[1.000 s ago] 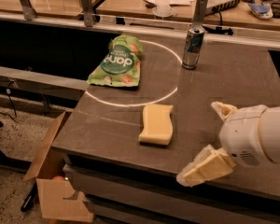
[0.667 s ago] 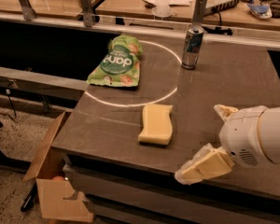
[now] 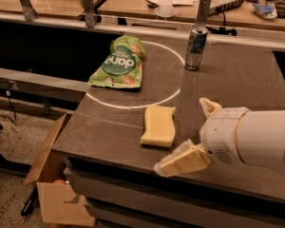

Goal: Move sponge near redbull can

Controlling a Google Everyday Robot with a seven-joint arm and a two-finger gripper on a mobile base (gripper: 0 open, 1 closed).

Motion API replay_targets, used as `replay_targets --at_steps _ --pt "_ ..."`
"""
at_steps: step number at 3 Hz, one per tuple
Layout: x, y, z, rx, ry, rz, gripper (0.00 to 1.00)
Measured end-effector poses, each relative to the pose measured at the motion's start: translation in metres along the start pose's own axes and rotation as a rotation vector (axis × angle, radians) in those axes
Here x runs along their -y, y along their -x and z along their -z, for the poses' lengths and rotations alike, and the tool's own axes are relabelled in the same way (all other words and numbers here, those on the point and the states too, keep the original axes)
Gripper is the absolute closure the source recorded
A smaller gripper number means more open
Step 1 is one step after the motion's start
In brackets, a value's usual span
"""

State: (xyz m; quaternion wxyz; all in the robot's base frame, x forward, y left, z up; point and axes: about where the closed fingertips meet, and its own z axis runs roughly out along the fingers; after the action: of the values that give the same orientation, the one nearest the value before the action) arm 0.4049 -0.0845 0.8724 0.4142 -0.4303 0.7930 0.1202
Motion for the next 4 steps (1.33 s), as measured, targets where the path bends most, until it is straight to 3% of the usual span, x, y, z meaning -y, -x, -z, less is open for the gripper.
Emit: replay_targets --at_steps 1,3,4 --pt "0.009 0.015 -0.032 0.066 -0.026 -0.012 0.0" --pt "0.016 0.01 -0.078 0.09 -0.036 -0.099 0.03" --pt "0.01 0.009 -0.087 0.085 -0.02 -0.1 0.26"
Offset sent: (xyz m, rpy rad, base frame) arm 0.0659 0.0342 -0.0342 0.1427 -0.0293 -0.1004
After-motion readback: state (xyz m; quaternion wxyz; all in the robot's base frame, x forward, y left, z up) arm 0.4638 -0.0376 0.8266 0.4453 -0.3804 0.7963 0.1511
